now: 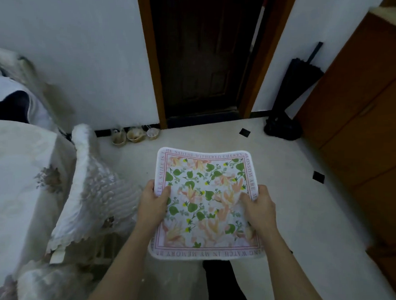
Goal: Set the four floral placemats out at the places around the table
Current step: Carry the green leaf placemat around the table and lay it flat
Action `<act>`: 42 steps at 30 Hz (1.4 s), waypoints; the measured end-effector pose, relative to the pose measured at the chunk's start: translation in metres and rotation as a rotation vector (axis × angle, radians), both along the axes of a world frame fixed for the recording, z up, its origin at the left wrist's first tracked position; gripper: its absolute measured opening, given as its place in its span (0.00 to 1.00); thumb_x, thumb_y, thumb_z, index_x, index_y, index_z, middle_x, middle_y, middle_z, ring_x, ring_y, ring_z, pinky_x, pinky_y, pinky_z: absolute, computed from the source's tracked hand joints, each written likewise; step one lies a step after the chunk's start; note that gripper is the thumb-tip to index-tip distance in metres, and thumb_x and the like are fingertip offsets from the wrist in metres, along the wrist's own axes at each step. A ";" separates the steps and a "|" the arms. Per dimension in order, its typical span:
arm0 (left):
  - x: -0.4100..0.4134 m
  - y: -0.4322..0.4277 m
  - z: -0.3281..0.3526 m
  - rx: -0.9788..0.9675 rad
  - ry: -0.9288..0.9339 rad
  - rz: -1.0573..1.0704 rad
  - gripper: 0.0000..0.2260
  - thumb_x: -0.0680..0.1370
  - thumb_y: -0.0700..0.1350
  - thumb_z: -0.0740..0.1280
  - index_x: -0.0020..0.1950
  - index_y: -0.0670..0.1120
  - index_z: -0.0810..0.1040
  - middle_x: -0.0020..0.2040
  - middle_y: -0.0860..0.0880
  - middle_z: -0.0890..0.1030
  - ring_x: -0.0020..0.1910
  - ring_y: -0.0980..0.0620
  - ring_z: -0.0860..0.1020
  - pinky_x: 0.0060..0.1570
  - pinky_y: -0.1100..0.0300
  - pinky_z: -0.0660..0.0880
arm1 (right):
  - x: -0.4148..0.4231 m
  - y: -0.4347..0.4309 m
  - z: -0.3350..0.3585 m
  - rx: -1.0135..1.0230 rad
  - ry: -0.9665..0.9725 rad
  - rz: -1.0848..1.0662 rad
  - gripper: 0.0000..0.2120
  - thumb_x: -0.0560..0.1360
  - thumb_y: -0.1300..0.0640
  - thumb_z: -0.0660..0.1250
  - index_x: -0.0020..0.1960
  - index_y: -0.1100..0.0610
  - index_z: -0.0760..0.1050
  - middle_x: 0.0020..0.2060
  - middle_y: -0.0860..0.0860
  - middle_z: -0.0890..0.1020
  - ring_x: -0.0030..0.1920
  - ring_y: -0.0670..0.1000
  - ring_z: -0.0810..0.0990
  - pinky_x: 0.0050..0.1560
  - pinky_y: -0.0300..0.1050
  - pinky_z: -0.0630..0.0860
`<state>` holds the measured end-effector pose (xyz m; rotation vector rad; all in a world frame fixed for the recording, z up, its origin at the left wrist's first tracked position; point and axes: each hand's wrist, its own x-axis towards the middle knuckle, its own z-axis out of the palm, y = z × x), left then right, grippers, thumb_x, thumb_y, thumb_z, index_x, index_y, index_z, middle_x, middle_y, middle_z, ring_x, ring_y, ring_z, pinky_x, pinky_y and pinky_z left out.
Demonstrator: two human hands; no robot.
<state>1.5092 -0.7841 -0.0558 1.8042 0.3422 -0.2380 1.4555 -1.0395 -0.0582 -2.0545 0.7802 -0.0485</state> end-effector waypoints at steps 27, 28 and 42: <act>0.156 0.183 0.046 0.101 -0.102 1.143 0.01 0.81 0.45 0.65 0.51 0.48 0.75 0.49 0.46 0.84 0.45 0.48 0.85 0.45 0.46 0.83 | 0.423 0.281 0.043 0.094 -0.101 1.164 0.07 0.76 0.52 0.66 0.53 0.52 0.72 0.44 0.48 0.81 0.41 0.48 0.80 0.38 0.46 0.77; 0.154 0.197 0.046 0.116 -0.110 1.176 0.01 0.81 0.45 0.65 0.50 0.48 0.75 0.49 0.46 0.84 0.45 0.48 0.84 0.45 0.46 0.83 | 0.427 0.303 0.045 0.080 -0.112 1.205 0.08 0.77 0.52 0.66 0.53 0.53 0.72 0.44 0.48 0.81 0.41 0.47 0.79 0.36 0.44 0.74; 0.124 0.368 0.003 0.067 -0.059 1.517 0.01 0.81 0.44 0.65 0.51 0.49 0.75 0.48 0.51 0.83 0.45 0.53 0.83 0.39 0.58 0.80 | 0.432 0.566 0.025 -0.043 -0.150 1.624 0.07 0.78 0.54 0.65 0.53 0.53 0.69 0.40 0.42 0.76 0.39 0.45 0.76 0.34 0.41 0.69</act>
